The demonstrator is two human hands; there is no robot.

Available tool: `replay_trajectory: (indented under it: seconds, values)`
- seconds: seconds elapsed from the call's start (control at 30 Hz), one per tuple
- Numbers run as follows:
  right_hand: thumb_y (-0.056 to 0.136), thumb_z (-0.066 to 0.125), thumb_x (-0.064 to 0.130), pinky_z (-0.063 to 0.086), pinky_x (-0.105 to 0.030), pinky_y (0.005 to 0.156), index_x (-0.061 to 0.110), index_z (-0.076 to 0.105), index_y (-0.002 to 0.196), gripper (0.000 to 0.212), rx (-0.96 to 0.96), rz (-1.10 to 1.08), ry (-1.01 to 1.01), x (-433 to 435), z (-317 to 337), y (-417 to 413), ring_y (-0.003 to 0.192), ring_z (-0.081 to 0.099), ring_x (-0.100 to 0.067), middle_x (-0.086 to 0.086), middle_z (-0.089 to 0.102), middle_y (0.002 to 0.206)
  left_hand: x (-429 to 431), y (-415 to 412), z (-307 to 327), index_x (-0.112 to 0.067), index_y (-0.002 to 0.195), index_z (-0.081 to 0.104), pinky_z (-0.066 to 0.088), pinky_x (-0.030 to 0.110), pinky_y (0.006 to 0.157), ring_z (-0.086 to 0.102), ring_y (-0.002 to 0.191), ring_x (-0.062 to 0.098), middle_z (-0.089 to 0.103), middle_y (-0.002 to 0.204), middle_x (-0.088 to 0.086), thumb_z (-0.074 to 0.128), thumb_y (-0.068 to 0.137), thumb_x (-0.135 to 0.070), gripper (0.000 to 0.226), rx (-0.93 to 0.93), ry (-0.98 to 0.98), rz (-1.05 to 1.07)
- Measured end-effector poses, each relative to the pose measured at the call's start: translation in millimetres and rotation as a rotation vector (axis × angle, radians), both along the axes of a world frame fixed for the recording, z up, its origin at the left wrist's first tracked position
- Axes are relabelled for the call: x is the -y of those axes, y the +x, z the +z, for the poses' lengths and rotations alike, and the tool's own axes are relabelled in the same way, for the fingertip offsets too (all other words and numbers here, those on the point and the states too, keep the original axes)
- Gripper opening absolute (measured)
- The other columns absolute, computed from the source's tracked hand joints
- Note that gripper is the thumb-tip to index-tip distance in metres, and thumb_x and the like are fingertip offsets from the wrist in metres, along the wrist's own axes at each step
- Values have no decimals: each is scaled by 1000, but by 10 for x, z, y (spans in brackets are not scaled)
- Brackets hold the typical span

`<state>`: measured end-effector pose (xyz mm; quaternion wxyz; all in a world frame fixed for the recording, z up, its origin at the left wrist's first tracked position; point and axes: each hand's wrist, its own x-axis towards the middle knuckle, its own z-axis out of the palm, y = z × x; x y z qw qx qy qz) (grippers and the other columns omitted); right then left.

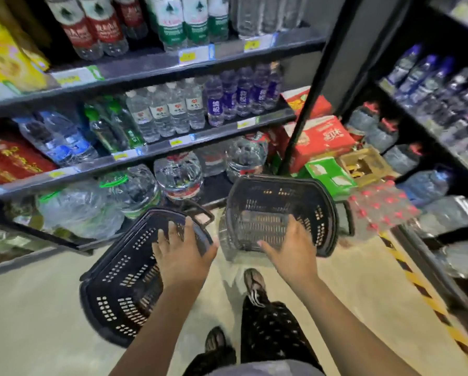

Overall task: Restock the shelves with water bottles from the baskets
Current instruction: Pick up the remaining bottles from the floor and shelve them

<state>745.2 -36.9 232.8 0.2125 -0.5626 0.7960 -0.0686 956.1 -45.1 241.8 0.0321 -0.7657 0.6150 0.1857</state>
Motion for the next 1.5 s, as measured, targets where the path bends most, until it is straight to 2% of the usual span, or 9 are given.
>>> replay_trajectory:
  seconds: [0.17,0.5,0.73,0.9,1.17,1.33,1.5]
  values:
    - [84,53,65,33,-45,110,13,13,152,95,-37,-122,26,-761,21,-227,139,27,-31,-13,27,153,-401,-321,102,-27,155,7,7,52,118,5,147,37,9,161,14,39,87,-71,87,110,-71,-303]
    - [87,46,66,27,-46,113,15,6,153,93,40,-545,147,-2259,-118,-1269,142,21,-32,-14,19,156,-1118,-1859,-17,-29,154,-2,6,52,119,-3,148,35,-1,162,10,34,88,-72,87,130,73,-729]
    - [87,42,70,28,-45,112,15,6,153,93,23,-873,204,-3481,-134,-2463,143,21,-31,-14,18,157,-1826,-3396,-160,-31,154,5,8,56,116,3,148,36,6,162,11,35,83,-77,90,121,51,-1047]
    - [83,49,70,38,-46,105,13,15,151,95,45,-1127,206,-4336,-202,-3011,137,32,-33,-15,31,151,-2485,-4258,-209,-33,154,0,11,57,115,6,147,36,6,161,11,31,84,-79,89,131,45,-1240]
    - [84,52,67,35,-45,106,13,12,151,95,228,-1409,212,-4864,-361,-3460,137,31,-33,-13,29,152,-2787,-5168,-343,-35,153,-8,9,59,114,-2,147,38,-3,162,10,25,83,-81,90,218,102,-1474]
    - [86,48,68,34,-45,108,13,11,152,94,160,-1516,217,-5082,-399,-3994,139,29,-31,-14,28,152,-2853,-6106,-377,-34,153,-9,7,61,115,-6,147,39,-6,162,11,26,82,-81,91,226,97,-1648]
    - [88,41,70,34,-42,109,13,7,153,92,120,-1567,346,-5301,-421,-4374,139,29,-30,-13,25,154,-3115,-7016,-326,-31,153,-8,0,60,114,-9,147,38,-6,162,11,31,85,-78,92,187,84,-1827]
